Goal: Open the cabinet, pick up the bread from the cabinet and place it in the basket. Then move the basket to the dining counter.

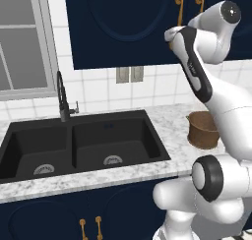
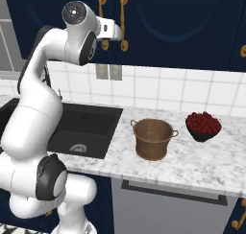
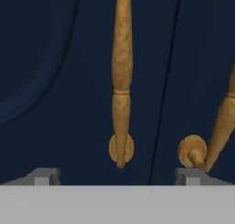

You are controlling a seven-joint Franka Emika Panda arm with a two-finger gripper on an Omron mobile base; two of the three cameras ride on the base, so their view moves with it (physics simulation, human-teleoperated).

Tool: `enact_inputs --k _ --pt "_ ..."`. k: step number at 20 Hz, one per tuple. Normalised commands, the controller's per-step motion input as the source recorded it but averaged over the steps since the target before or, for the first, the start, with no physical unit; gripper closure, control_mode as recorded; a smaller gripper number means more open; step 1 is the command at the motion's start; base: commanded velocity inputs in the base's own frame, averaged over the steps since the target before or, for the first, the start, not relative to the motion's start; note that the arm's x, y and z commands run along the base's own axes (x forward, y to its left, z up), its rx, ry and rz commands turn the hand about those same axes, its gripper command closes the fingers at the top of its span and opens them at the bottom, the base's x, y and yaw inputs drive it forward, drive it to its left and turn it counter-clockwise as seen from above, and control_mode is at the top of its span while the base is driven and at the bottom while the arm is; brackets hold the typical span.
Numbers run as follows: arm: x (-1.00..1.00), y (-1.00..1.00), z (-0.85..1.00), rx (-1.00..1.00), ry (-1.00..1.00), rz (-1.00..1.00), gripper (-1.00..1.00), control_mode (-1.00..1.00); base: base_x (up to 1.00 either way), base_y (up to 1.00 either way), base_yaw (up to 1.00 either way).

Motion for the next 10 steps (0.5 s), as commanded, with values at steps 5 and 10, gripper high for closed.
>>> enact_inputs --k 5,10 --pt "0.65 0.0 0.05 0.0 0.0 0.0 -1.0 -1.0 0.0 0.0 0.0" --pt "0.66 0.0 0.0 0.0 0.0 0.0 -1.0 -1.0 0.0 0.0 0.0"
